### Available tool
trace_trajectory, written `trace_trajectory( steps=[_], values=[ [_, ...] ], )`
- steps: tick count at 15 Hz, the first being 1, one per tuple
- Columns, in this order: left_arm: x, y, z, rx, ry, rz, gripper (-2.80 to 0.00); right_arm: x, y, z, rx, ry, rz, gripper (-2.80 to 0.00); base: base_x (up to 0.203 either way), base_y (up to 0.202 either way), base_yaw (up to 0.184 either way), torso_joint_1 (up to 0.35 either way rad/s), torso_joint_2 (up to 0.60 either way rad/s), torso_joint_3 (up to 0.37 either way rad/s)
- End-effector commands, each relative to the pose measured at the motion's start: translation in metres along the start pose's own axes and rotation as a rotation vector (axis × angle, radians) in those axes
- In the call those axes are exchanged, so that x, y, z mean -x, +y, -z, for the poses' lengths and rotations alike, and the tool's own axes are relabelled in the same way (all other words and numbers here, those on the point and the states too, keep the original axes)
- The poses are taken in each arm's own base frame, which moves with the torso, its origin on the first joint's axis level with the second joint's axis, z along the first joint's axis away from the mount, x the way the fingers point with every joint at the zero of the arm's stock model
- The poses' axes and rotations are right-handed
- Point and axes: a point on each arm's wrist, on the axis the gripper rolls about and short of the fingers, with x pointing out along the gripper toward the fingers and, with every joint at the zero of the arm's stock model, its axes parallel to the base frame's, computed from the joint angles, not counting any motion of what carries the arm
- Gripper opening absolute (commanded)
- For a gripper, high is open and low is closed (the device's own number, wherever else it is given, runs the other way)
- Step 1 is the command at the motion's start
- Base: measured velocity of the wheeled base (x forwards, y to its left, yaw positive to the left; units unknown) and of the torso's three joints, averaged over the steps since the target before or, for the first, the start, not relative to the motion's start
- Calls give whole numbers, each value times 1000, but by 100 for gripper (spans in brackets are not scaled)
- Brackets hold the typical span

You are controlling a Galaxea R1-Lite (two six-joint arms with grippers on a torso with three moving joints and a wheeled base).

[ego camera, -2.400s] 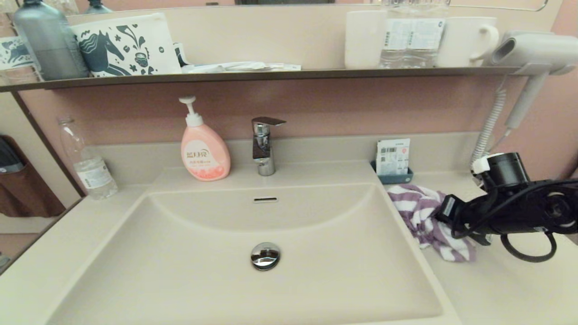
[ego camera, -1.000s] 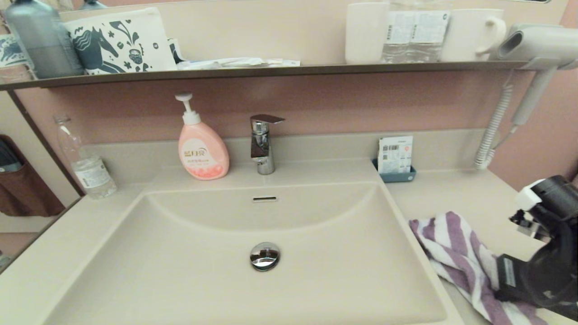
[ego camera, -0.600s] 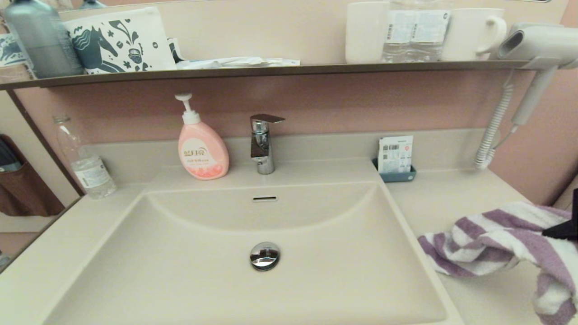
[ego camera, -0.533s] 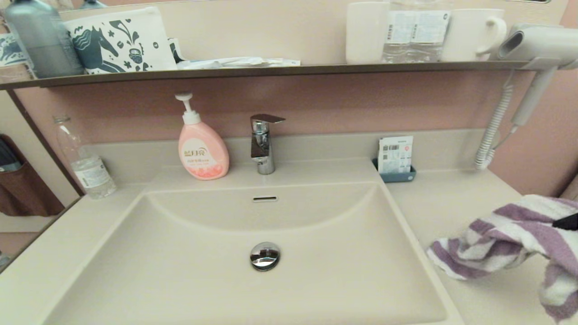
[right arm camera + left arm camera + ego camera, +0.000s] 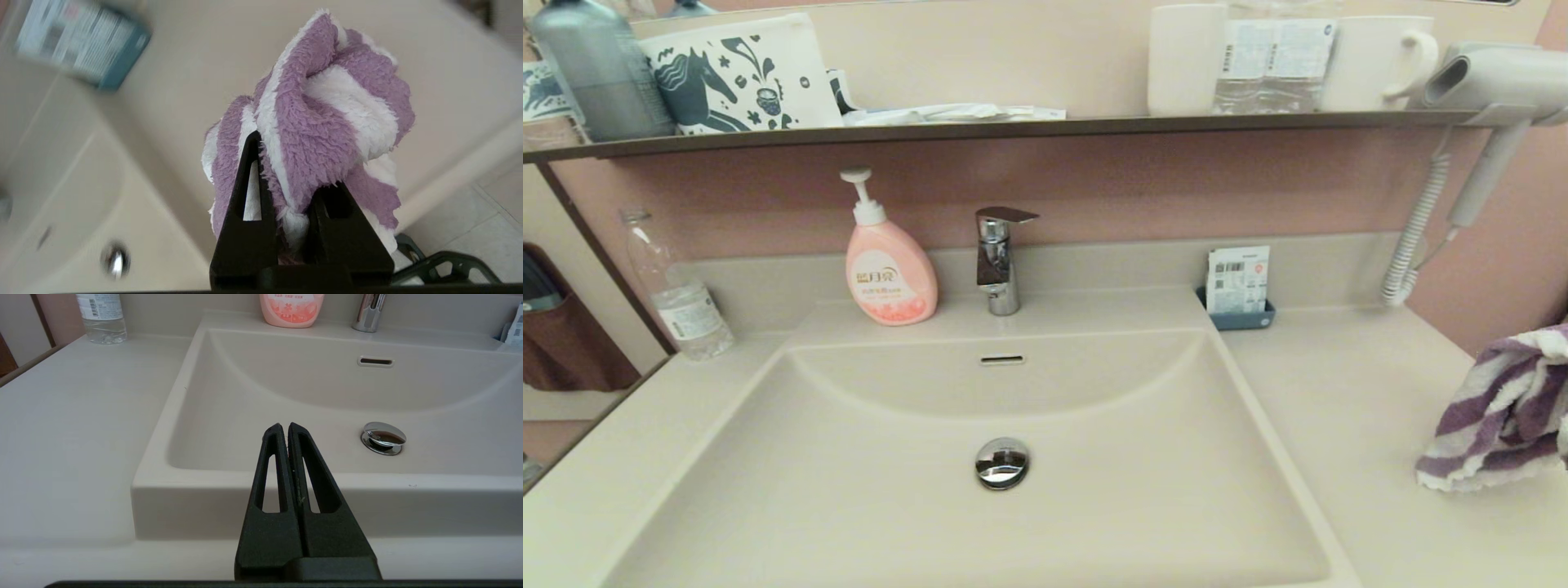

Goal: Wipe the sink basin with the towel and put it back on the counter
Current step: Wipe the sink

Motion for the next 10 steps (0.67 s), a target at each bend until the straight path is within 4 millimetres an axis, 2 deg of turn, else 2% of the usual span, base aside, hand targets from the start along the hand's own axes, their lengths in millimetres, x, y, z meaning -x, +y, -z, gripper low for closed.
trace_trajectory(
  steps=[1,7,10],
  values=[
    [0,0,0,1,-1,-1,-280,-19,4,-7,-11,7,65,-280,0,0,0,0,0,0],
    [0,0,0,1,-1,-1,-280,-81,4,-1,6,105,200,-280,0,0,0,0,0,0],
    [0,0,0,1,-1,-1,-280,-113,12,0,-4,112,216,-280,0,0,0,0,0,0]
  ],
)
